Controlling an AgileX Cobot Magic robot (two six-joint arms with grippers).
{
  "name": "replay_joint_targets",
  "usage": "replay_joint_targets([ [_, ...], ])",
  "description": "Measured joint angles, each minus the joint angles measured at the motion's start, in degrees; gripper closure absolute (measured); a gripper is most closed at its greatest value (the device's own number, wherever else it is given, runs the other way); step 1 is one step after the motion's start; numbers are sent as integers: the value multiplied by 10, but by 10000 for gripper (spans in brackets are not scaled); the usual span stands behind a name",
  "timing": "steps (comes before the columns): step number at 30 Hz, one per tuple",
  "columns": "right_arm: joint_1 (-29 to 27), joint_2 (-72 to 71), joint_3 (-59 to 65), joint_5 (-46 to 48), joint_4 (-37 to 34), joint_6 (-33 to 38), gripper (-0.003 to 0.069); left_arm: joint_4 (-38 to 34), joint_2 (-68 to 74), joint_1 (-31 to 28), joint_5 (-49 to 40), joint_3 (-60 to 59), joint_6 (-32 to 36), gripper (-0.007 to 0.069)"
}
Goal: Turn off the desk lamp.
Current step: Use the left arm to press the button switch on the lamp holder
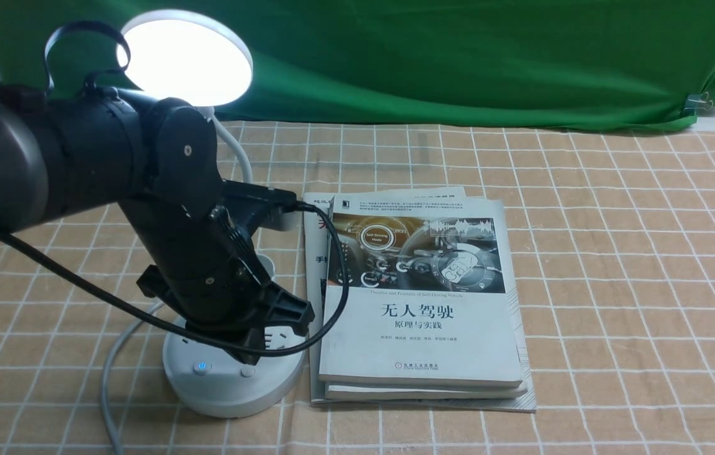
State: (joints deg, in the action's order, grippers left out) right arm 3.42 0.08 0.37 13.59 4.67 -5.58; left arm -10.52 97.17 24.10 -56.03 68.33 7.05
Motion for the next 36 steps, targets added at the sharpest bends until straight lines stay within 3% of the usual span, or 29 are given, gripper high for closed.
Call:
replay_joint_targets([
  [36,0,0,0,0,0,0,417,7,59,0,-4,1,0,631],
])
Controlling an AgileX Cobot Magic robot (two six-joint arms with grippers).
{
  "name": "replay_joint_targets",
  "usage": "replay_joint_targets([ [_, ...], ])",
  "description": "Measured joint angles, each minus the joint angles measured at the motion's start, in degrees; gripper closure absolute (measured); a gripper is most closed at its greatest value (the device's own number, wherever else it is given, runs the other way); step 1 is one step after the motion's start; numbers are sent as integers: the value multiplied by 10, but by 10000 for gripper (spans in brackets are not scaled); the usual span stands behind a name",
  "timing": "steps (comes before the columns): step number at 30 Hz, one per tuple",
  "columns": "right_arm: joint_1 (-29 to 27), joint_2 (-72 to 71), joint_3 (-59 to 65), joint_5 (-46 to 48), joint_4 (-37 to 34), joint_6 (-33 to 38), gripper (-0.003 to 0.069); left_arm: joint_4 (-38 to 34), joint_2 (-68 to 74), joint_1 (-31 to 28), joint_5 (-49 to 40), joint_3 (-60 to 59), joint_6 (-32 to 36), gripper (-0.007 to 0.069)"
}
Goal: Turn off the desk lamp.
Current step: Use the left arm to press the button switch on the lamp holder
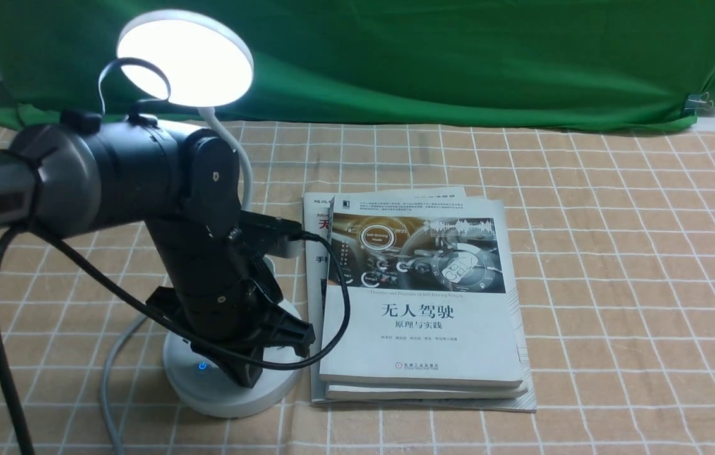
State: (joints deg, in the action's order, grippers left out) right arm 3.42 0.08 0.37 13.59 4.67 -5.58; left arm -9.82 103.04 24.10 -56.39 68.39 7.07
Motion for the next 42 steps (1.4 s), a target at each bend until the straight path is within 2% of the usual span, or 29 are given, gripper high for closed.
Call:
replay_joint_targets([
  [14,0,0,0,0,0,0,417,0,8,0,-6,7,-1,631],
  [29,0,0,0,0,0,0,417,0,-68,0,-10,3,-2,631],
  [42,0,0,0,0,0,0,417,1,11,0,-3,5,-2,631],
])
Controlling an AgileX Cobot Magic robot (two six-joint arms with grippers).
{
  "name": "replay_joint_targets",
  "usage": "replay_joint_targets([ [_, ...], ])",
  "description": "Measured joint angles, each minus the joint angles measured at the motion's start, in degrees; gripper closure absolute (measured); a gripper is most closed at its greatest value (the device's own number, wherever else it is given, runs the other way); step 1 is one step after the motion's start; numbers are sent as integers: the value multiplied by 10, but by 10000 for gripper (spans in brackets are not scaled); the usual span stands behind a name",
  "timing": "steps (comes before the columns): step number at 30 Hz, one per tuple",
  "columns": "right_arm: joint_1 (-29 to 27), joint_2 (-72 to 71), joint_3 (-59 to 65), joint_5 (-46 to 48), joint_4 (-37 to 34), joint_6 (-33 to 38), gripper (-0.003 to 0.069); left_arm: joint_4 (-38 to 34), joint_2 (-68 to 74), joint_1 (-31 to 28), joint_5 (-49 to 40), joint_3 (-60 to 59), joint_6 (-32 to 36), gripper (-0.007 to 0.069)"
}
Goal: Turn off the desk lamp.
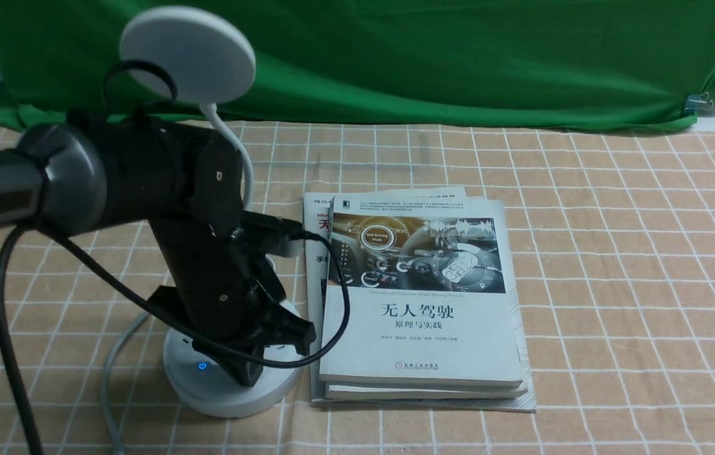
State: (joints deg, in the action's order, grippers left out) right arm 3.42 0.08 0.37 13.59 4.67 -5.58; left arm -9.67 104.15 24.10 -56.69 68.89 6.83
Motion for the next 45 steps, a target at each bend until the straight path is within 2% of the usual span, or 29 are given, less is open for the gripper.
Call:
replay_joint_targets([
  [7,0,0,0,0,0,0,417,0,-12,0,0,-1,-1,631],
  [19,0,0,0,0,0,0,417,0,-157,0,-10,-27,-6,631],
  [23,0,0,0,0,0,0,417,0,-264,0,62,-99,-8,631],
  [36,0,0,0,0,0,0,417,-10,-716,0,458,-485,-2,630],
  [41,0,0,0,0,0,0,417,-10,-822,0,553,-572,-2,629],
  [45,0,0,0,0,0,0,417,-10,-868,0,579,-605,-2,629],
])
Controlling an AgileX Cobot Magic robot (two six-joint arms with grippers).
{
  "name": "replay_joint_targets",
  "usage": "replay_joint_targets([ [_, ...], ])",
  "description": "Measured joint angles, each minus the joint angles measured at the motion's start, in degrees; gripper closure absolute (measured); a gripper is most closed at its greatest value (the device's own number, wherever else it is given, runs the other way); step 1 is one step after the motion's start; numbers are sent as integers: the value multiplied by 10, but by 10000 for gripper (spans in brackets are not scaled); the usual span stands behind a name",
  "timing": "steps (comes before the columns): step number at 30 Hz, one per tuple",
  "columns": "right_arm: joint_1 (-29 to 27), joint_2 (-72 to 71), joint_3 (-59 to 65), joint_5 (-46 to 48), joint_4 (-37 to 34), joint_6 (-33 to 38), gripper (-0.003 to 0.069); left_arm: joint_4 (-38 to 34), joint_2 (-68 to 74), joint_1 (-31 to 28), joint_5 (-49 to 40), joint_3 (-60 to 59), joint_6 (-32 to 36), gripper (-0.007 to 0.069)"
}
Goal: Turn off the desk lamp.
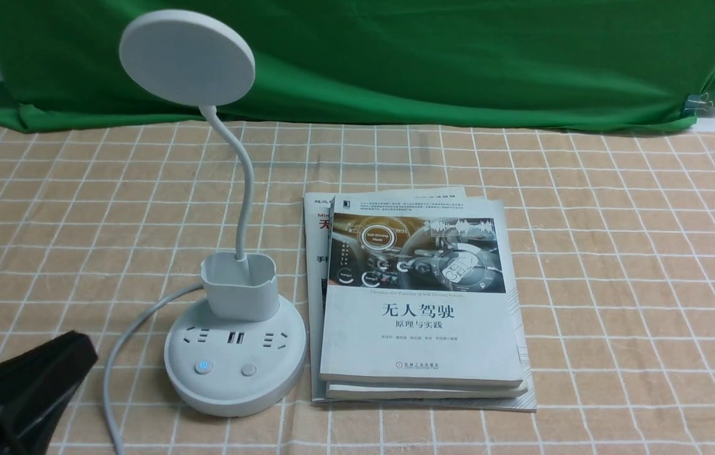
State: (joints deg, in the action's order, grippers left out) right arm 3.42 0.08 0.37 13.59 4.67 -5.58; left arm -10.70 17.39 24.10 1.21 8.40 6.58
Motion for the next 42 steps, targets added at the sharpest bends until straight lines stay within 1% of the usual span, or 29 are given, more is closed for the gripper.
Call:
replay_joint_targets([
  [9,0,0,0,0,0,0,417,0,-4,0,-1,-46,0,628],
  [16,0,0,0,0,0,0,417,2,-8,-6,-22,-48,4,628],
  [18,0,0,0,0,0,0,417,13,-20,-35,-27,-48,4,628],
  [22,0,0,0,0,0,0,417,15,-71,-136,-67,-48,4,628],
  [23,0,0,0,0,0,0,417,15,-77,-148,-74,-48,4,628],
  [25,0,0,0,0,0,0,417,14,-117,-216,-118,-48,4,628],
  [26,0,0,0,0,0,0,417,13,-125,-229,-128,-48,4,628],
  [28,0,0,0,0,0,0,417,9,-152,-274,-166,-48,3,628],
  [30,0,0,0,0,0,0,417,8,-165,-298,-183,-52,3,628],
  [34,0,0,0,0,0,0,417,3,-173,-319,-181,-79,1,628],
  [36,0,0,0,0,0,0,417,-4,-174,-319,-171,-87,-7,628],
  [42,0,0,0,0,0,0,417,-12,-174,-310,-183,-88,-25,628],
])
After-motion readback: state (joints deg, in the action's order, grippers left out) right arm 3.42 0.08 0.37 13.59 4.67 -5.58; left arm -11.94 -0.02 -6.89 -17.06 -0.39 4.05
